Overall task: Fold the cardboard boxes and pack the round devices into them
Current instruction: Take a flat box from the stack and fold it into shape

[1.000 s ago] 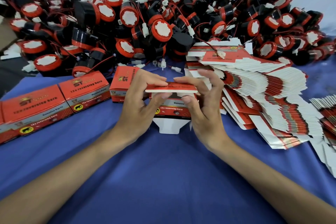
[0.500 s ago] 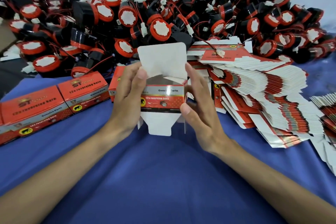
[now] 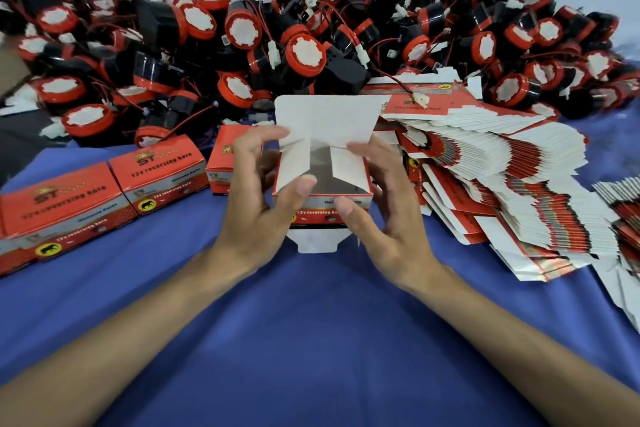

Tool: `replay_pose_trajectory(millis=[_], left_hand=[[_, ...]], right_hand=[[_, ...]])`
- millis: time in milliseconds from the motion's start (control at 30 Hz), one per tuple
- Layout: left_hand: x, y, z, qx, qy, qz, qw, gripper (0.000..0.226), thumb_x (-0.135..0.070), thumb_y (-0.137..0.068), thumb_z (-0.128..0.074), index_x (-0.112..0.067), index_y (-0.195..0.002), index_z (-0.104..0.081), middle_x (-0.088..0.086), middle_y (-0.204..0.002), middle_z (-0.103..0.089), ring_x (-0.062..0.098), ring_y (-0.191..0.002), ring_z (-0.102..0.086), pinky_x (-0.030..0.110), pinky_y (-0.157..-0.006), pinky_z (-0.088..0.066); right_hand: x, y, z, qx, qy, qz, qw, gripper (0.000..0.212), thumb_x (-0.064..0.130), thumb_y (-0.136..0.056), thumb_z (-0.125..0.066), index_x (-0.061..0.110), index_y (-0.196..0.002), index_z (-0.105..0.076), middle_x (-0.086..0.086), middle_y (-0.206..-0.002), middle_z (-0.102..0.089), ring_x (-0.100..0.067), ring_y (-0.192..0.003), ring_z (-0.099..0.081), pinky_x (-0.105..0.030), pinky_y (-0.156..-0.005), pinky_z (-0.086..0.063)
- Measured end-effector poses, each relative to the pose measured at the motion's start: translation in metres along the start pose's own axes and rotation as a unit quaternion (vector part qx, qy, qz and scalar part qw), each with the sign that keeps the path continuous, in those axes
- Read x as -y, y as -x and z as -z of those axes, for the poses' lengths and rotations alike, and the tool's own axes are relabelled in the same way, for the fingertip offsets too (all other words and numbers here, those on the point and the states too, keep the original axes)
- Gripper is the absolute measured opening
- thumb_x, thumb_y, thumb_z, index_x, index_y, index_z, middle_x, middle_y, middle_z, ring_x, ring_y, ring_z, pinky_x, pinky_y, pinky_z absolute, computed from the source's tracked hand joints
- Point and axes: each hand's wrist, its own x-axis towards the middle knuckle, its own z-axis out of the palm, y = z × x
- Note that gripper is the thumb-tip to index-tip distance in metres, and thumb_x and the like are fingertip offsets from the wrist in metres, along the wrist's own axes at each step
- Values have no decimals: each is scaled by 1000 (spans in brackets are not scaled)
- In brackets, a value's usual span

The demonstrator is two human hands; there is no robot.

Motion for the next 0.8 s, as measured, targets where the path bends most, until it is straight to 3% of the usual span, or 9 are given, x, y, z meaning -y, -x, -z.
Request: replay_pose_trajectory(millis=[133, 233, 367, 433, 500, 633, 700, 733, 800], left_hand=[[-1, -1, 4, 56, -3, 9, 998, 58, -54, -89, -55, -28, -136, -31, -31, -132, -43, 2, -122, -49, 18, -93, -45], [-1, 1, 7, 124, 95, 37, 987, 68, -52, -89, -57, -21, -141, -27, -9, -141, -42, 8, -122, -51, 23, -92, -47], [-2, 1, 1, 53, 169, 178, 968, 45, -35, -77, -56, -23, -120, -52, -8, -109, -67, 14, -102, -64, 31, -81, -51], [-1, -5, 0, -5, 176, 238, 955, 46, -39, -76, -56, -15, -115, -57, 2, -107, -68, 22, -100, -64, 40, -83, -49], [-1, -8, 1, -12, 189, 275, 943, 48, -39, -83, -52, -9, -120, -59, 11, -112, -68, 25, -102, -65, 42, -83, -50], [1, 0, 2, 35, 244, 299, 922, 47, -50, -96, -30, -30, -106, -71, -6, -103, -73, 9, -99, -68, 26, -78, -54], [-9, -5, -4, 39, 209, 258, 943, 66, -76, -84, -35, -26, -121, -57, -11, -115, -69, 7, -113, -61, 22, -88, -49], [-12, -9, -8, 36, 198, 251, 947, 97, -91, -63, -43, -21, -130, -49, -12, -127, -62, 9, -125, -53, 19, -93, -46], [-15, -14, -9, 42, 33, 138, 989, 134, -97, -50, -44, -4, -145, -26, -1, -148, -32, 22, -145, -23, 20, -111, -29]], right_hand=[[6, -2, 4, 2, -22, -37, 999, 55, 33, -87, -55, 16, -137, -39, 5, -136, -47, -15, -122, -53, -26, -91, -49], [6, -2, 1, -25, -69, -71, 995, 43, 32, -93, -46, 20, -133, -41, 38, -121, -48, 12, -110, -53, -9, -82, -47], [6, 1, 1, -40, -84, -90, 992, 65, 66, -92, -34, 27, -144, -32, 5, -148, -35, -5, -137, -34, -28, -110, -35], [5, 0, 4, -5, 20, -23, 1000, 74, 64, -94, -29, 15, -148, -20, -13, -154, -12, -6, -144, -14, -21, -115, -17], [6, -2, 7, 43, 92, 35, 994, 76, 58, -92, -39, 8, -145, -19, -23, -155, 0, -22, -148, -3, -29, -119, -10], [3, -5, 7, 53, 91, 37, 994, 61, 39, -92, -48, 9, -142, -29, -15, -148, -30, -18, -141, -27, -28, -114, -25], [4, -5, 5, 0, 90, 33, 995, 55, 40, -95, -43, 10, -140, -37, -9, -136, -42, -12, -130, -38, -20, -106, -31], [4, -4, 5, -24, 59, 17, 998, 50, 39, -94, -43, 14, -138, -44, -5, -132, -46, -10, -126, -43, -24, -104, -36], [7, -4, 4, -75, -59, -81, 992, 37, 39, -88, -48, 40, -124, -59, 11, -122, -58, -4, -114, -54, -46, -91, -50]])
